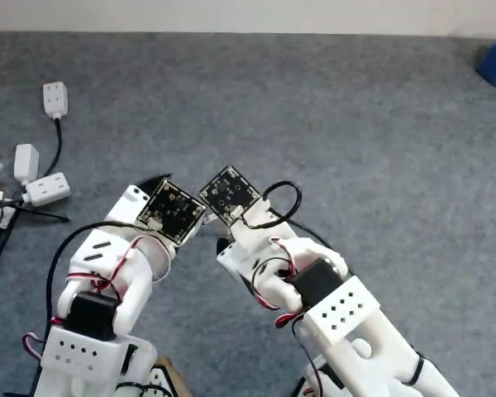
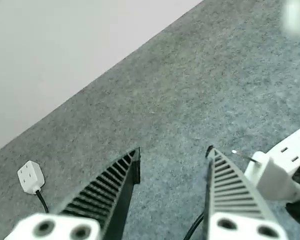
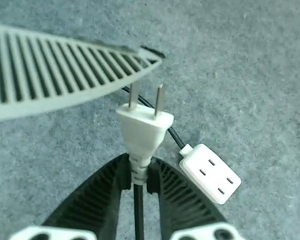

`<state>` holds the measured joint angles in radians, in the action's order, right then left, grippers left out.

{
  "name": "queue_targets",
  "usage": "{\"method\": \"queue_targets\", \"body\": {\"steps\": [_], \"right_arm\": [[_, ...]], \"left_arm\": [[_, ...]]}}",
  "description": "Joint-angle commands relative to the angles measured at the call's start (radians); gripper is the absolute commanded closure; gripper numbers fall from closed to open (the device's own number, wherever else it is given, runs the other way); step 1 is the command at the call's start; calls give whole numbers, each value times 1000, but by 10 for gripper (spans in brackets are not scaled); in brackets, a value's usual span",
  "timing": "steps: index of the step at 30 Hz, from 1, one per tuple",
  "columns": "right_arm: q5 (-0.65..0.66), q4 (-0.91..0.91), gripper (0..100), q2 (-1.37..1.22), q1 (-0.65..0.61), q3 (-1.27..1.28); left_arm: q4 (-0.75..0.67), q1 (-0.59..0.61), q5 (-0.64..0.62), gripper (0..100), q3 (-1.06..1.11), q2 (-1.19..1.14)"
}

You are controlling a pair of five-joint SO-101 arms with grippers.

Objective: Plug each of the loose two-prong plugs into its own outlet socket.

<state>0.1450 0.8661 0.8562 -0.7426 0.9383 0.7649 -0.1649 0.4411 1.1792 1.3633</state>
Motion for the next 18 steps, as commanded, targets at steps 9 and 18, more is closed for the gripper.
{"method": "queue_targets", "body": {"steps": [9,18], "right_arm": [[-127,-42,991,2,110,-5],[-278,-62,991,4,274,16]], "left_arm": [[3,-2,-89,774,25,13],[-57,2,-193,774,-5,13]]}}
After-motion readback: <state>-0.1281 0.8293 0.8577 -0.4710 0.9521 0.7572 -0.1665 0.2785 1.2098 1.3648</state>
